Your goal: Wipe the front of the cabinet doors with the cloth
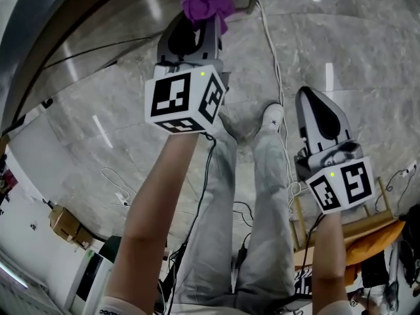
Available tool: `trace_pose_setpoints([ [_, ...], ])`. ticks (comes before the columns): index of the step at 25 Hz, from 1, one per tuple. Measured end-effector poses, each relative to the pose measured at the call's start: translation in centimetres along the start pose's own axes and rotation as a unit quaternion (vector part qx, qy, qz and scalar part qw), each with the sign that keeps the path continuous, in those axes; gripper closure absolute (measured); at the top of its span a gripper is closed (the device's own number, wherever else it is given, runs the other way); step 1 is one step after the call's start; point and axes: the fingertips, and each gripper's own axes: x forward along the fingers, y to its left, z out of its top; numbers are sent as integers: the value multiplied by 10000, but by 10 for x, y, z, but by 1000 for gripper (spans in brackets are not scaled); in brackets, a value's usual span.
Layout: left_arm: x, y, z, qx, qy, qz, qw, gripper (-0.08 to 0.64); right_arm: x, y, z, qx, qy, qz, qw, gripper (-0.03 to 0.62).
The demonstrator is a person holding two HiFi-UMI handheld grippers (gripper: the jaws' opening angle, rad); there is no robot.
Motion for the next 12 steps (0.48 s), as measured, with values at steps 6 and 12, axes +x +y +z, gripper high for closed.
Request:
trace_pose_setpoints([
  [6,-29,65,-10,18,94,267,9996,453,16,32,-19,-37,79,15,10000,565],
  [12,-55,126,-15,143,184,398,9989,453,44,80,-28,-171,199,275,9993,565],
])
